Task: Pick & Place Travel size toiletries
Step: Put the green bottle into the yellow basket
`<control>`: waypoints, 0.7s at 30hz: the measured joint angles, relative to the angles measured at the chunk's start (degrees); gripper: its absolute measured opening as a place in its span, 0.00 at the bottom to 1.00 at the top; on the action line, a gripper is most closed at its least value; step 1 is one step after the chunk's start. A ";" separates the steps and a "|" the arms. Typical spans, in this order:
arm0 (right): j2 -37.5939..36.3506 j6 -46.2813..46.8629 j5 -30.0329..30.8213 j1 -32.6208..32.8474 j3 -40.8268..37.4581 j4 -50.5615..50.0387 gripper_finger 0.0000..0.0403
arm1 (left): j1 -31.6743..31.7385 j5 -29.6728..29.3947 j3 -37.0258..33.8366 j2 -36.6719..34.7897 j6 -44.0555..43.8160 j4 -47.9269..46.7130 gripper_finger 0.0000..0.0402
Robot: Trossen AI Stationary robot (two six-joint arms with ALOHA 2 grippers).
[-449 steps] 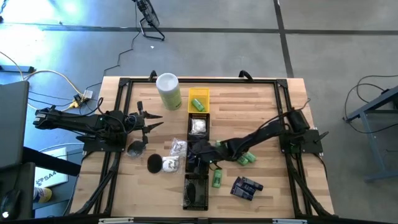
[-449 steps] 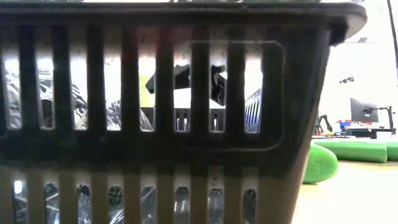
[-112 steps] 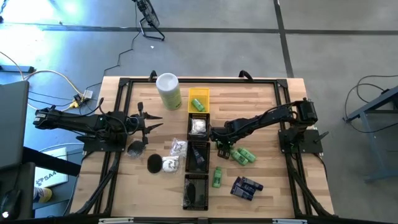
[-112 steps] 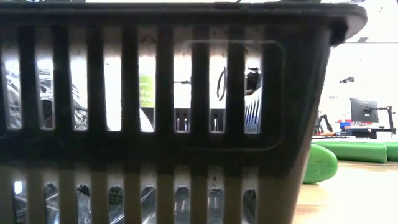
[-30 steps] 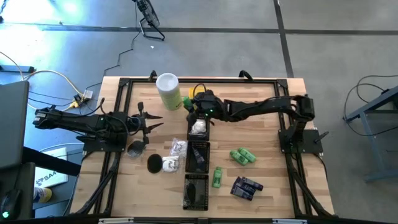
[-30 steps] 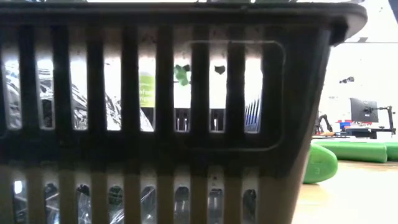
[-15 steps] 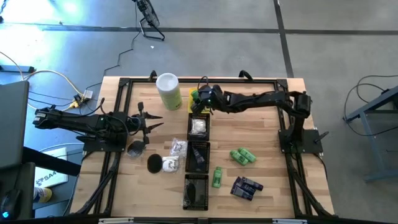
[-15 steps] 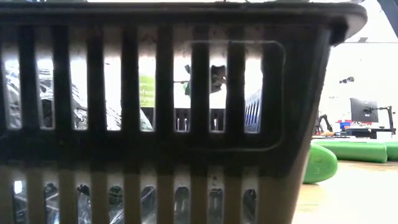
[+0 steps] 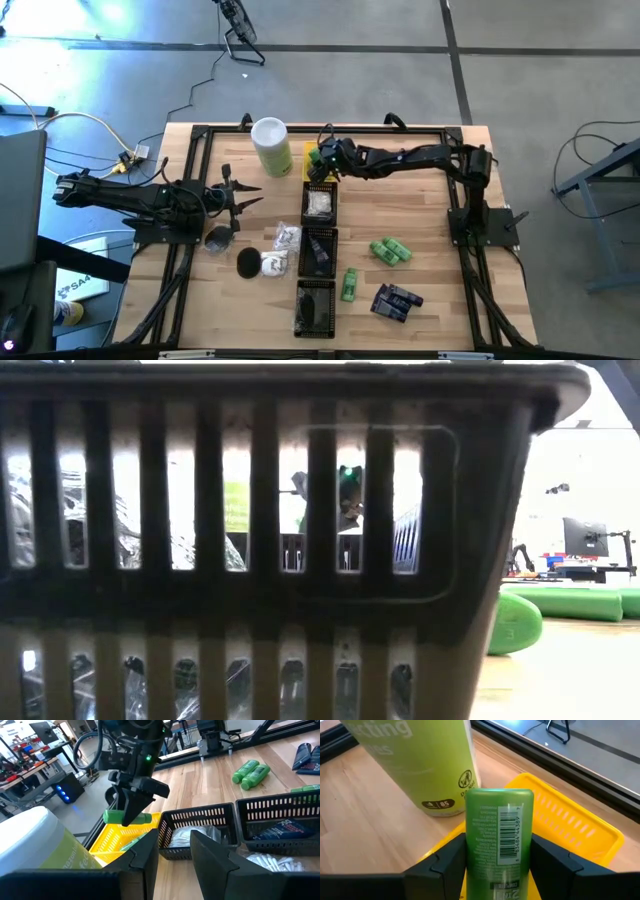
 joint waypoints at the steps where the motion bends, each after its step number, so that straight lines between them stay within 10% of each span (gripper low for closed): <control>1: 0.00 -0.08 0.04 0.00 0.00 0.17 0.48 | 0.00 0.00 0.00 0.00 0.00 0.01 0.27; 11: -0.15 -0.52 1.93 0.00 0.02 0.47 0.57 | 0.00 0.00 0.00 0.00 0.00 0.00 0.27; 21: -9.13 -3.40 -5.44 1.87 0.02 -0.53 0.41 | 0.01 0.00 0.00 -0.02 0.00 0.01 0.27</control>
